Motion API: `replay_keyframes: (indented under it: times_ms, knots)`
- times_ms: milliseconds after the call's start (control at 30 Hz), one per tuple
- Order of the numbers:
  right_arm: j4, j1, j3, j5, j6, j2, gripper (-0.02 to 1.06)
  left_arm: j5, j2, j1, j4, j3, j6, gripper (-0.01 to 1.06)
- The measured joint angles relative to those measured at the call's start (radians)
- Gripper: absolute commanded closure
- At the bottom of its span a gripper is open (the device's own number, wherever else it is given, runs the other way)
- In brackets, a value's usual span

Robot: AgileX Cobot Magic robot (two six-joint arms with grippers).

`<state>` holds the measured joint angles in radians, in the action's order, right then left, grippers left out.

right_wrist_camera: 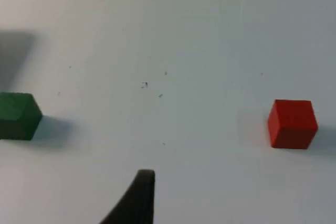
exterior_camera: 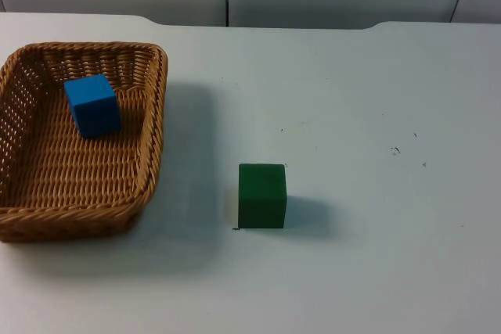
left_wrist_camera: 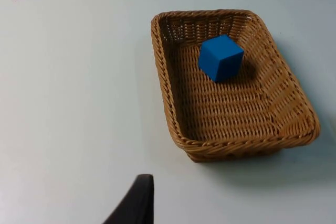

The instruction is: Pick up the basket with the left hand and place the blue cube into the basket with the right hand.

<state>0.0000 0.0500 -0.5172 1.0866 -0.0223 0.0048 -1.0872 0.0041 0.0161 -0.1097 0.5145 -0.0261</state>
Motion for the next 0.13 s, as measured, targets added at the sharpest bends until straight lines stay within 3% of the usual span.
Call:
replay_keyframes:
  times_ms: [133]
  knots:
    - [0.0, -0.051, 0.0, 0.0, 0.0, 0.0, 0.0, 0.0, 0.0, 0.0, 0.0, 0.0, 0.0, 0.0]
